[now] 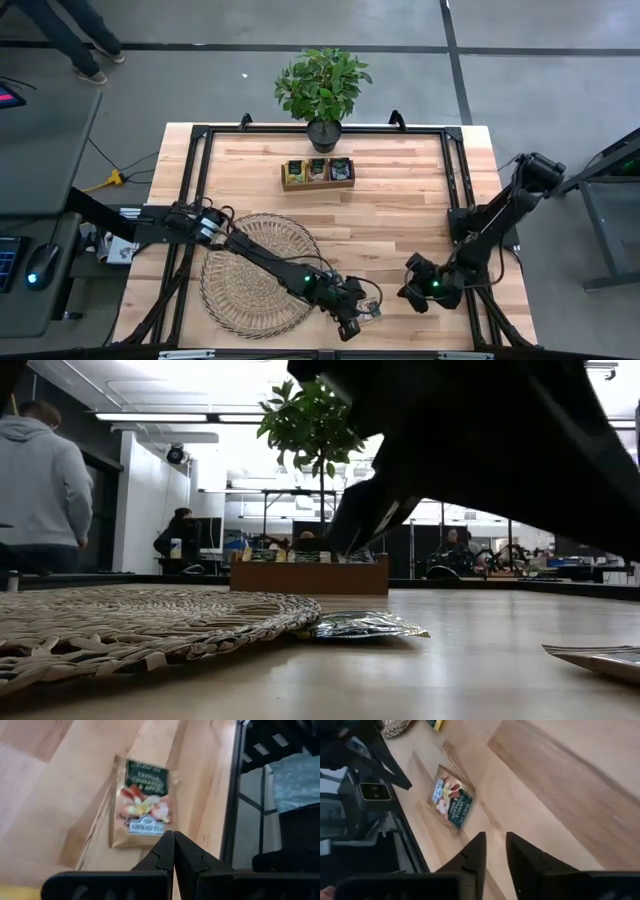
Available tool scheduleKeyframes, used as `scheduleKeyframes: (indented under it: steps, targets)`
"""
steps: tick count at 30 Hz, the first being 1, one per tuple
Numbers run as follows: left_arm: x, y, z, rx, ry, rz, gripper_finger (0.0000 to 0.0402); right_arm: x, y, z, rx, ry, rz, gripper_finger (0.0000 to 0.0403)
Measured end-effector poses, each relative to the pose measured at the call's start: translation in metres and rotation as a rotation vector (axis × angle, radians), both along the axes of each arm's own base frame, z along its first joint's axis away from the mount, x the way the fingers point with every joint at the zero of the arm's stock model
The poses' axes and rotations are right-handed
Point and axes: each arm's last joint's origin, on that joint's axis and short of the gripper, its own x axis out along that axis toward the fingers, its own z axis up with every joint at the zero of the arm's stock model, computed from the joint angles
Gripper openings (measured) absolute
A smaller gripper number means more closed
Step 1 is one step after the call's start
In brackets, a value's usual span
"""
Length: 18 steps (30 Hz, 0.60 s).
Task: Pick & Place Tea
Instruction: Put the brown tea bag into the middle section of the wooden organizer
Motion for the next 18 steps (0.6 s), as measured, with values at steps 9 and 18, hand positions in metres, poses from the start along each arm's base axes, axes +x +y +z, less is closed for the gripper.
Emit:
scheduleKeyframes:
  steps: [9, 18]
  targets:
    - [0.002, 0.006, -0.001, 0.042, -0.002, -0.006, 0.0000, 0.010, 0.014, -0.025, 0.045, 0.019, -0.019, 0.0126]
    - [0.010, 0.012, -0.024, -0.003, 0.033, -0.034, 0.0000, 0.014, 0.018, -0.033, 0.089, 0.018, -0.050, 0.0150]
